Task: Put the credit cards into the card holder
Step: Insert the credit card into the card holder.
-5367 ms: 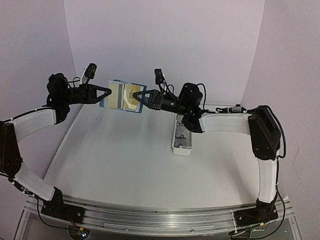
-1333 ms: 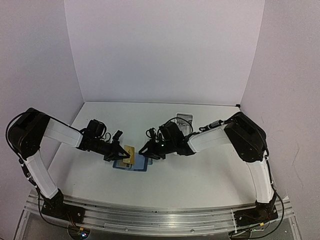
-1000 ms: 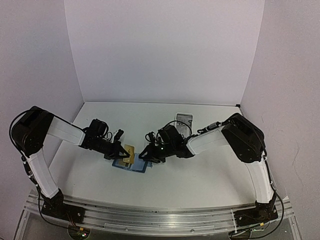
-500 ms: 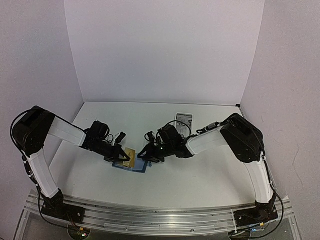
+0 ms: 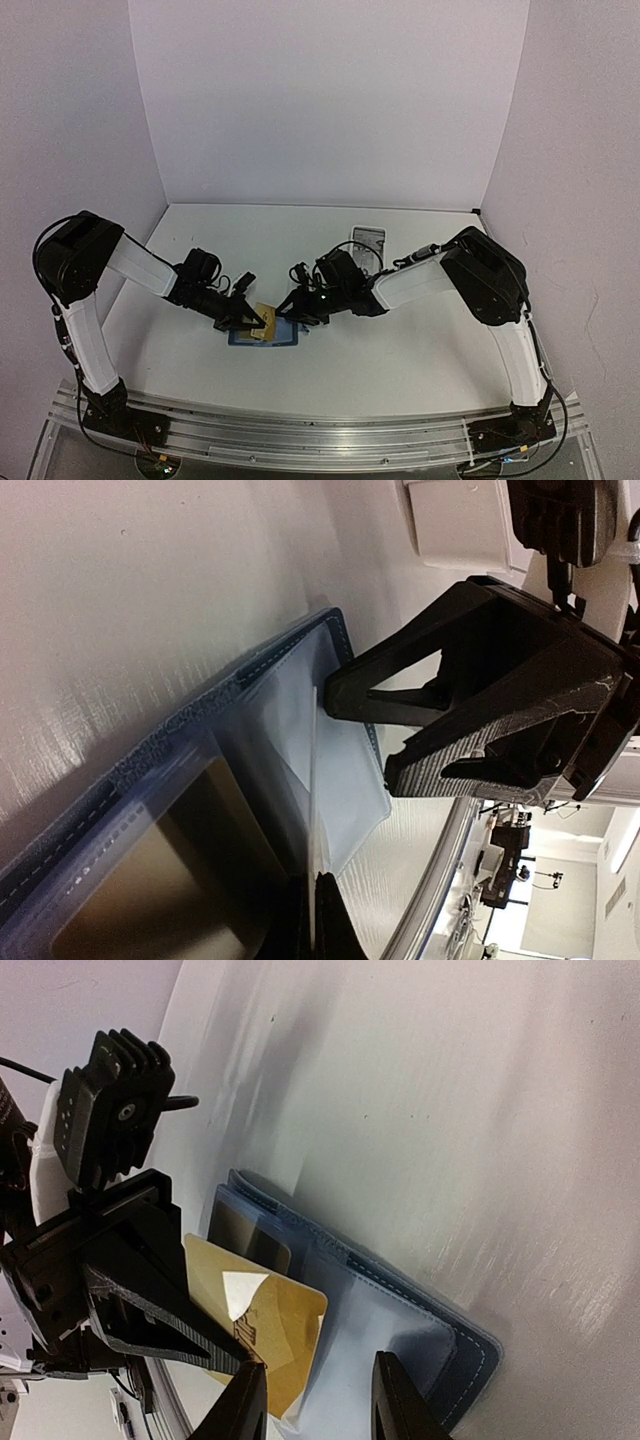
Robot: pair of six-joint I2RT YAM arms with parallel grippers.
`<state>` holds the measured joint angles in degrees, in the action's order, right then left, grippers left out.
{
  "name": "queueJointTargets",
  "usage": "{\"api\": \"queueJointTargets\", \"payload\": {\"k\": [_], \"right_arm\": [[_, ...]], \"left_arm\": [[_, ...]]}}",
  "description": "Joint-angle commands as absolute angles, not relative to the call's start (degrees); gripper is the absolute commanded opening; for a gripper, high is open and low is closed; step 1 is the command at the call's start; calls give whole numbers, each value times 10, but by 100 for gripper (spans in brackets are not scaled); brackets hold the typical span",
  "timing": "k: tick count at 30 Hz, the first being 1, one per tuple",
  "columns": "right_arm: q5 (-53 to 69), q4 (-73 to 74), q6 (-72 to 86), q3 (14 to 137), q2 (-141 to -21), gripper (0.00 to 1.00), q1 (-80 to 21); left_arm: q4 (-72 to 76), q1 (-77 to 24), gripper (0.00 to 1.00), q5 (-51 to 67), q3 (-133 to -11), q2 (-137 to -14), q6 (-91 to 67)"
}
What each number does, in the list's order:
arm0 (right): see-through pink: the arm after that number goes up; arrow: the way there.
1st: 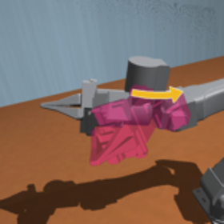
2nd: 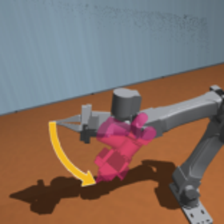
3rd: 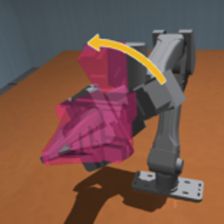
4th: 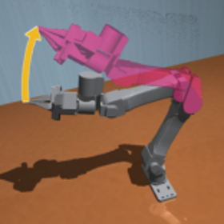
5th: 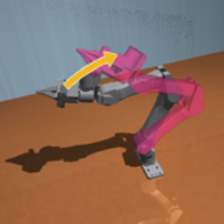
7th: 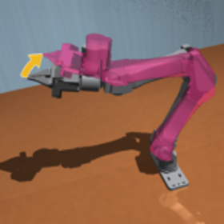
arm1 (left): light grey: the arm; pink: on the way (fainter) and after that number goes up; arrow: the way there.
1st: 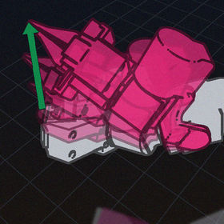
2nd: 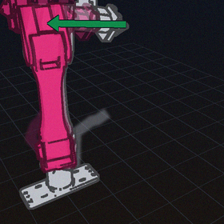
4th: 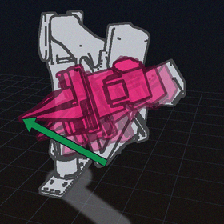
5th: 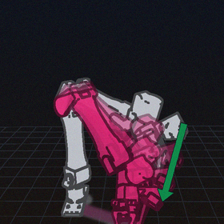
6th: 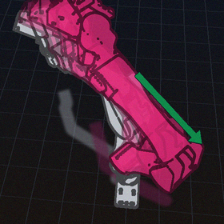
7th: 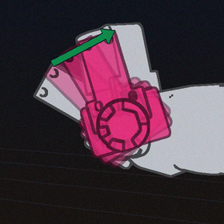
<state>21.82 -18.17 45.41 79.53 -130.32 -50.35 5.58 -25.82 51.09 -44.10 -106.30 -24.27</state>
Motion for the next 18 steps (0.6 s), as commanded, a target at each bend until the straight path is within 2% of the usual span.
{"api": "queueJointTargets", "payload": {"k": [1,11,18], "right_arm": [[214,-160,448,795,-1320,34,-506],[160,-160,448,765,-1285,34,-506],[146,-161,434,749,-1271,35,-508]], "left_arm": [[83,-263,0,530,-436,-1081,-279],[9,-246,0,432,-437,-1053,-398],[-12,-246,0,433,-403,-1030,-433]]}}
